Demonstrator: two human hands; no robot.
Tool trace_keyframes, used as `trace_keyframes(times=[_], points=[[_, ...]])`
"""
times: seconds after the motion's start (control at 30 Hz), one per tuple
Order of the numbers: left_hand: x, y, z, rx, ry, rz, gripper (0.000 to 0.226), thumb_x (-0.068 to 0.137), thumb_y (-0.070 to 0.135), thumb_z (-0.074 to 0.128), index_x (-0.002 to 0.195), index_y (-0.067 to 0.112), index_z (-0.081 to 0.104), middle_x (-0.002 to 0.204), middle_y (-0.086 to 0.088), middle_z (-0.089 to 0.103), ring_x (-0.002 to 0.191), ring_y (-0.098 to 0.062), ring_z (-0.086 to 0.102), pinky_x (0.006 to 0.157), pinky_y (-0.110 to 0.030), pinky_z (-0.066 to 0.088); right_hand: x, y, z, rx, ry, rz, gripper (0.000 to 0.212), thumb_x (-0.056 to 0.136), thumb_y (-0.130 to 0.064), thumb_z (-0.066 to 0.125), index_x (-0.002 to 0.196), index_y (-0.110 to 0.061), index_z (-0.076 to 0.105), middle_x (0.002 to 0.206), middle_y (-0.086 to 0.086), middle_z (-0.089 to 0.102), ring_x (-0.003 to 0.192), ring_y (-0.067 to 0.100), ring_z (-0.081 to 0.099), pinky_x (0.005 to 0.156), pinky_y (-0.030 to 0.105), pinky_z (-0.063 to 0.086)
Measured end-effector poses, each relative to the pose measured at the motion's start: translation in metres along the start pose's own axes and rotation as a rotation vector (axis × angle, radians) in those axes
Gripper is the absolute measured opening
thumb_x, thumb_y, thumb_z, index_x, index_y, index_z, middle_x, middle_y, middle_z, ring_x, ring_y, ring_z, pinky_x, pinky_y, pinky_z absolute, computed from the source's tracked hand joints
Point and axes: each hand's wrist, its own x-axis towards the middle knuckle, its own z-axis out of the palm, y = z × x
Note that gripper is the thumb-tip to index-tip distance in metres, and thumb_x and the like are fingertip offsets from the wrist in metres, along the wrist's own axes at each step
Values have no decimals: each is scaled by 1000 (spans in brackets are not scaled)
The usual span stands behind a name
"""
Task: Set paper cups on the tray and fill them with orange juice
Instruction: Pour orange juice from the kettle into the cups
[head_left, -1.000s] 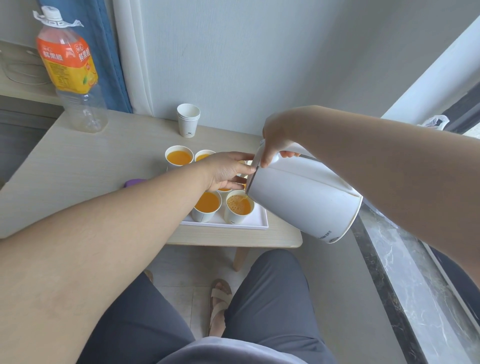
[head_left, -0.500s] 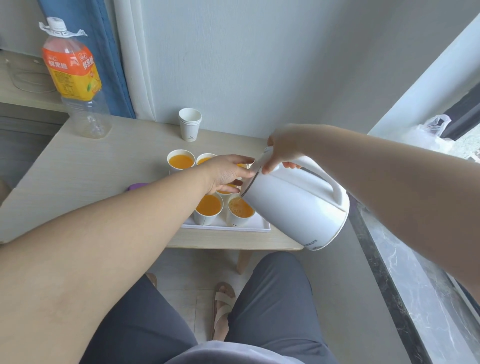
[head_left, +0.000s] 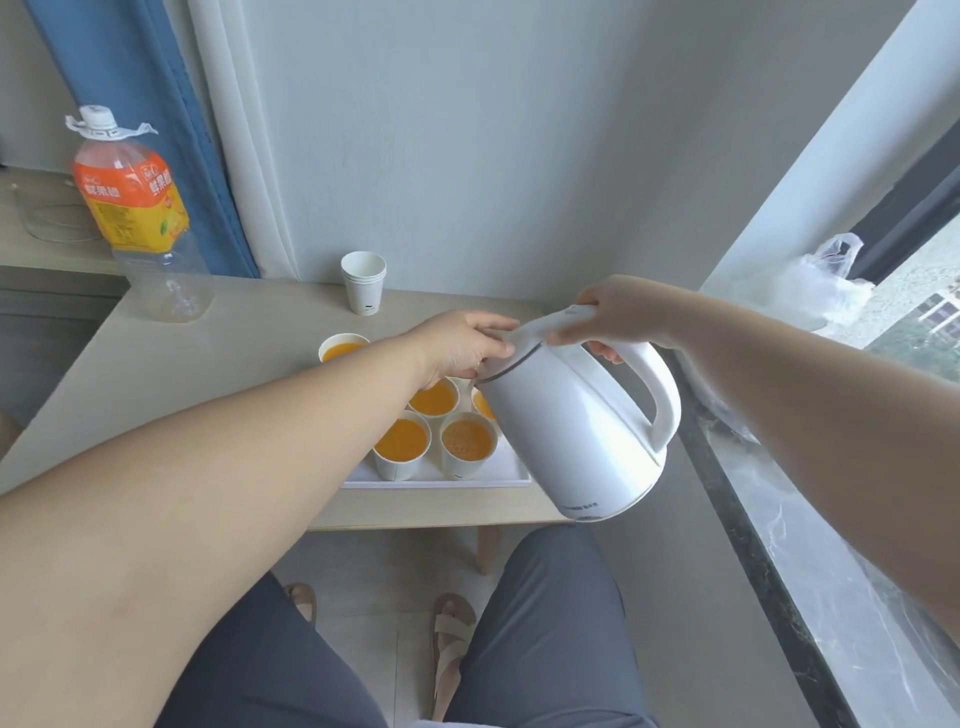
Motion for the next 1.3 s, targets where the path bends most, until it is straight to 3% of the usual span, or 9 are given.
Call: trace_keyframes(times=[0.1, 0.3, 0.53, 0.73, 0.9, 0.97, 1.1, 1.3], points=[[7, 17, 5, 39, 17, 57, 42, 93, 13, 61, 133, 22, 55, 117, 1, 57, 101, -11, 54, 66, -12, 44, -1, 9, -14, 36, 53, 5, 51, 76, -62, 66, 65, -13, 57, 49, -1, 58, 48, 15, 54, 56, 26, 40], [25, 52, 9, 109, 31, 133, 48, 93, 25, 62, 139, 26, 49, 122, -1, 55, 107, -14, 55, 77, -19, 48, 7, 12, -47, 3, 129, 2, 52, 75, -63, 65, 61, -15, 54, 44, -4, 55, 48, 16, 54, 55, 27, 38], [51, 65, 13, 64, 27, 103, 44, 94, 22, 60, 137, 25, 50, 111, 2, 57, 91, -10, 56, 61, -14, 45, 29, 8, -70, -94, 91, 28, 43, 79, -56, 66, 70, -14, 57, 53, -1, 57, 52, 17, 55, 51, 27, 35], [73, 54, 10, 42, -3, 44, 46, 94, 19, 60, 138, 24, 49, 117, -4, 58, 100, -18, 57, 82, -27, 45, 59, 3, -64, -210, 11, 48, 45, 79, -57, 63, 78, -13, 58, 56, -2, 59, 57, 17, 57, 57, 28, 36], [87, 42, 5, 43, -43, 0, 43, 98, 13, 54, 139, 22, 48, 110, -4, 61, 83, -12, 60, 69, -20, 48, 82, -6, -56, -270, -53, 52, 50, 80, -58, 61, 88, -9, 62, 61, -1, 60, 59, 17, 57, 56, 26, 35], [93, 37, 2, 32, -49, -18, 41, 98, 14, 54, 138, 22, 50, 113, -4, 62, 85, -13, 60, 68, -19, 47, 91, -9, -52, -305, -69, 53, 53, 81, -59, 60, 94, -8, 64, 60, 0, 60, 59, 16, 56, 56, 26, 35], [101, 27, -3, -6, -28, -31, 42, 97, 15, 55, 138, 22, 50, 113, -2, 60, 94, -17, 57, 79, -24, 47, 106, -14, -47, -373, -104, 50, 54, 83, -59, 58, 92, -7, 65, 58, 1, 57, 68, 18, 54, 55, 25, 32], [111, 16, -6, -55, -37, -48, 42, 97, 14, 55, 137, 22, 51, 131, -7, 58, 112, -23, 55, 98, -35, 45, 126, -22, -39, -457, -135, 81, 62, 82, -59, 58, 100, 0, 70, 71, 7, 67, 75, 23, 59, 58, 24, 35]])
